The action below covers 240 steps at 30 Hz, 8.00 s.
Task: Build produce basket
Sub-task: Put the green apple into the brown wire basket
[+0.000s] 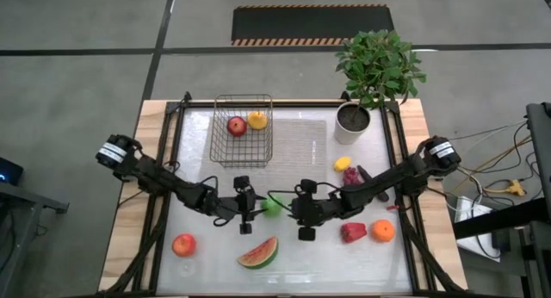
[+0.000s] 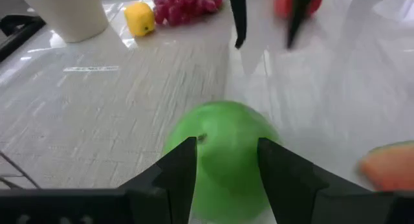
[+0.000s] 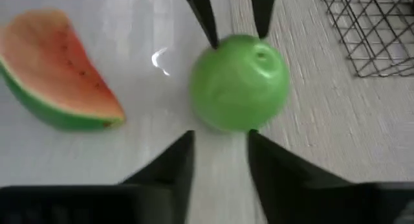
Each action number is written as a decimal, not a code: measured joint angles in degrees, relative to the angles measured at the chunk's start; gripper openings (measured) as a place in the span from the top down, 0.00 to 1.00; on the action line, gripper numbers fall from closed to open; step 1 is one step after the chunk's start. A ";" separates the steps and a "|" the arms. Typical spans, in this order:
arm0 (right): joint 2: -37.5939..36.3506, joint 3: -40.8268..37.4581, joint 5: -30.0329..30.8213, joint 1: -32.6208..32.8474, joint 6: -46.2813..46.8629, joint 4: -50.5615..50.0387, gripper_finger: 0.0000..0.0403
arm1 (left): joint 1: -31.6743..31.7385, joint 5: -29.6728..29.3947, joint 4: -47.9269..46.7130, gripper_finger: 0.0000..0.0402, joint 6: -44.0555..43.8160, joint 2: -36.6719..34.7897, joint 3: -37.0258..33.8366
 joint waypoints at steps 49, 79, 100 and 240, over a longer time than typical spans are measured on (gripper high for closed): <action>-7.32 -13.91 -9.10 -7.19 23.54 39.93 0.28 | -4.39 -0.59 0.89 0.63 41.96 -22.62 0.48; -0.16 -20.77 0.77 -5.89 35.16 87.27 0.28 | -3.73 -9.46 23.43 0.14 81.58 -8.29 6.07; -0.20 -20.60 0.89 -6.00 33.67 86.96 0.28 | -0.68 -10.51 26.15 0.27 81.42 -6.54 5.98; -19.46 -20.25 3.53 0.50 8.67 16.04 0.09 | 48.59 28.76 -75.92 0.21 14.08 6.14 40.16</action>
